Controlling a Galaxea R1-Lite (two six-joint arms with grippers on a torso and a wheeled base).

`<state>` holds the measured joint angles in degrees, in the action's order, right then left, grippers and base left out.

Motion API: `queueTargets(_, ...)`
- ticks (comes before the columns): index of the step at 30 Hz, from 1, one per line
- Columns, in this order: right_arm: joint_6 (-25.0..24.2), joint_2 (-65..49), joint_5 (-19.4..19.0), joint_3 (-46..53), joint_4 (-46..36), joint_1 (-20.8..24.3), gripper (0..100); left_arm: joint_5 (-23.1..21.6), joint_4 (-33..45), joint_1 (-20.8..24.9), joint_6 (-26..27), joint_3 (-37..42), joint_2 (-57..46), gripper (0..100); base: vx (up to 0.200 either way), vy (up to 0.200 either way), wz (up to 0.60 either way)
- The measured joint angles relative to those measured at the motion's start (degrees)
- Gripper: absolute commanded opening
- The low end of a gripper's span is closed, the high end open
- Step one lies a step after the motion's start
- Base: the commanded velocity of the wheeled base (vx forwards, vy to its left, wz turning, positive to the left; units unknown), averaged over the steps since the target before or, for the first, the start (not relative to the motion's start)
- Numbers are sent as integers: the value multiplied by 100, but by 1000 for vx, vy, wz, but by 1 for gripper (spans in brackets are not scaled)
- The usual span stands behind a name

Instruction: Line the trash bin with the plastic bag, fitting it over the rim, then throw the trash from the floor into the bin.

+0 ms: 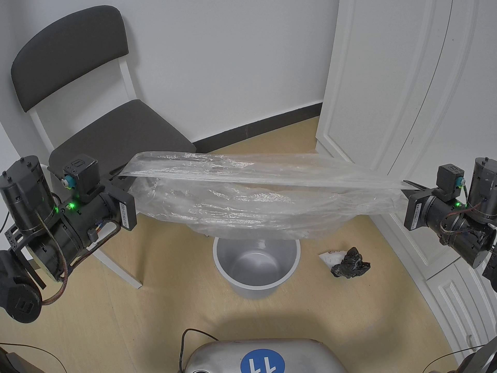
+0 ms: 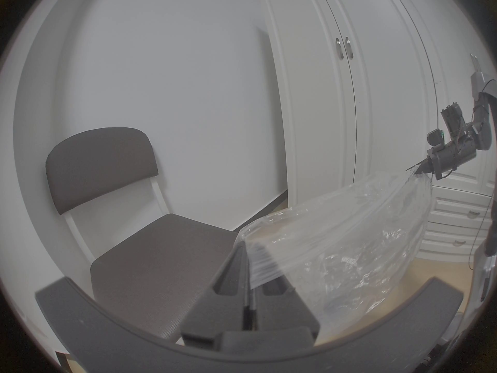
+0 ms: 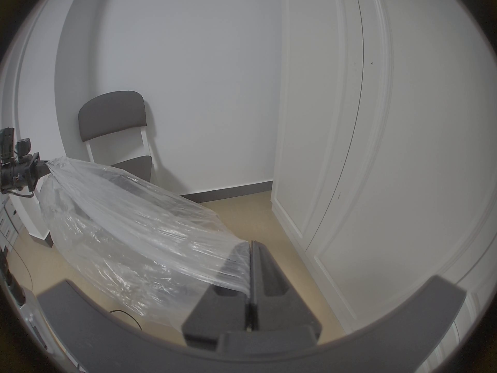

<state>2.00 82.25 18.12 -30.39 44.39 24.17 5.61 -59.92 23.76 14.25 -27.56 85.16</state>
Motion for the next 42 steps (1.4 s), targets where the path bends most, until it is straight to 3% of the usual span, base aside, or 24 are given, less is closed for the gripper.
queueTargets(11, 106, 60, -6, 44, 61, -106, 0, -180, -7, -113, 6, -13, 89, 0, 0, 0, 0)
queueTargets(18, 106, 272, 0, 195, 624, 184, 0, -160, -128, 247, 13, -55, 315, 0, 0, 0, 0)
queueTargets(31, 108, 870, 0, 374, 1202, 473, 0, -118, -1705, 918, 315, 127, 1200, 0, 0, 0, 0)
queueTargets(35, 87, 1078, -5, 411, 1730, 606, 0, -107, -2108, 1133, 321, 174, 1473, 0, 0, 0, 0)
queueTargets(42, -129, 1769, -33, 438, 3382, 964, 0, -105, -2600, 1540, 290, 194, 1877, 0, 0, 0, 0)
